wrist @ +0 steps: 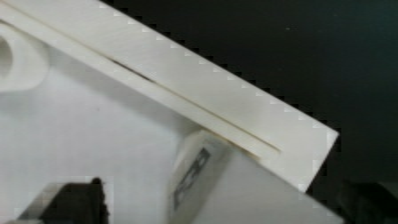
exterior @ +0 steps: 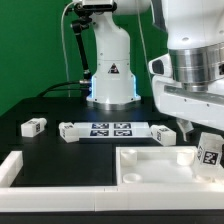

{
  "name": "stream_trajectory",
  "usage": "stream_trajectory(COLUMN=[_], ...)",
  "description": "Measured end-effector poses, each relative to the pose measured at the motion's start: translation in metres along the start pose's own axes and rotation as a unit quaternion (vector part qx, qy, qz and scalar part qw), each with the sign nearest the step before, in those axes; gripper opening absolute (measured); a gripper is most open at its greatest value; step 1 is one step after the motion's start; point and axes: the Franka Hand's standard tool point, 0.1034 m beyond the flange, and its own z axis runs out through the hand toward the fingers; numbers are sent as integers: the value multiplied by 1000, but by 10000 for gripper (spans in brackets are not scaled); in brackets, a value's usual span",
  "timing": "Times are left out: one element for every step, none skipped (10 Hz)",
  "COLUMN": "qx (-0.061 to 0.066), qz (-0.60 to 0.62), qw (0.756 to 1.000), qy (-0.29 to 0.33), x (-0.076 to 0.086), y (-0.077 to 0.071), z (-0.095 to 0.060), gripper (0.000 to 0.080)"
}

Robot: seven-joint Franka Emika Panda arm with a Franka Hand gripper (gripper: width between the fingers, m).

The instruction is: Assemble square table

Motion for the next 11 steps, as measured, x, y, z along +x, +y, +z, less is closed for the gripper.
stream_trajectory(qx=[7, 14, 13, 13, 14, 18, 19, 19, 21, 18, 29], qz=[-65, -91, -70, -73, -64, -12, 13, 31, 73, 103, 205], qw=[998, 995, 997, 997, 997, 999, 999, 999, 997, 994, 978], qy=[18, 32, 29, 29, 29, 26, 26, 25, 24, 20, 6], x=[5, 9, 7, 7, 7, 6, 6, 6, 6, 7, 9], y=[1, 5, 6, 6, 6, 4, 4, 5, 5, 5, 4], z=[3, 6, 7, 7, 7, 8, 8, 8, 8, 7, 5], gripper=[649, 649, 649, 563, 416, 416, 290, 290, 290, 290, 290])
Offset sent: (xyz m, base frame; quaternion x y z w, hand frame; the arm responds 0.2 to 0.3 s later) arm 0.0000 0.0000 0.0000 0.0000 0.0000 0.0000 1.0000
